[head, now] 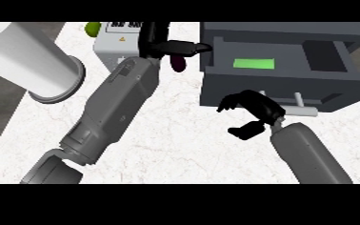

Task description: Pick up the cup, place it into the drawer and close the drawer

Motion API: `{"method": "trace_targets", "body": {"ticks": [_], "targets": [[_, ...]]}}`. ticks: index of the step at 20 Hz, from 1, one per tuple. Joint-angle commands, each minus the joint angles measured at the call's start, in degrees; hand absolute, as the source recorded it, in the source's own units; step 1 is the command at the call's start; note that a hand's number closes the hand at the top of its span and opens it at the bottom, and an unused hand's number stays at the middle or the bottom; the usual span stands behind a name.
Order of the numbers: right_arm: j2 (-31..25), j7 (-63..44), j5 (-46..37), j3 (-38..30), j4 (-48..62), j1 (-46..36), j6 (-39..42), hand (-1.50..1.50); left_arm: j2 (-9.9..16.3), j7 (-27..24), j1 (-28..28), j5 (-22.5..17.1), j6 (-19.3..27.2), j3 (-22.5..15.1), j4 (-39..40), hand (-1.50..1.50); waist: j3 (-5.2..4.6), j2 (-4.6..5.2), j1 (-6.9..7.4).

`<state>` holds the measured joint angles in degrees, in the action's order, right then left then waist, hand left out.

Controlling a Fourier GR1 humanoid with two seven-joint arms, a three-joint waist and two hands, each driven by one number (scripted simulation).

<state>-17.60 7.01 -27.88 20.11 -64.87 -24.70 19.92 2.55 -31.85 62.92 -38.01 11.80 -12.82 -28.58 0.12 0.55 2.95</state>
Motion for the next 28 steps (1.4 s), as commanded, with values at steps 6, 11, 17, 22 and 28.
{"method": "trace_targets", "body": {"ticks": [6,11,17,22,28], "targets": [[1.3,13.7,-1.1,-8.2,25.7,-14.1,-8.9,1.50,4.8,0.9,-9.2,-0.4,-5.5,-0.5,-7.0,-1.50,0.12,0.47,3.69],[-1.1,15.3,1.0,-14.4,33.1,-22.5,-11.4,1.50,5.8,2.1,-10.1,-0.8,-7.1,-0.6,-9.1,-1.50,0.22,1.29,5.89],[-5.6,14.1,3.8,-19.3,37.4,-27.8,-10.7,1.50,7.8,3.5,-11.2,-0.7,-9.0,-1.0,-11.2,-1.50,0.23,1.81,7.16],[-6.9,13.2,5.8,-20.8,36.5,-29.5,-9.0,1.50,9.4,3.6,-12.7,-1.0,-11.5,-1.0,-12.6,-1.50,0.14,1.93,8.62],[-9.2,13.3,7.4,-21.4,34.6,-29.9,-5.6,1.50,9.1,4.2,-13.5,-1.0,-12.6,-1.6,-13.1,-1.50,0.06,2.28,8.99]]}}
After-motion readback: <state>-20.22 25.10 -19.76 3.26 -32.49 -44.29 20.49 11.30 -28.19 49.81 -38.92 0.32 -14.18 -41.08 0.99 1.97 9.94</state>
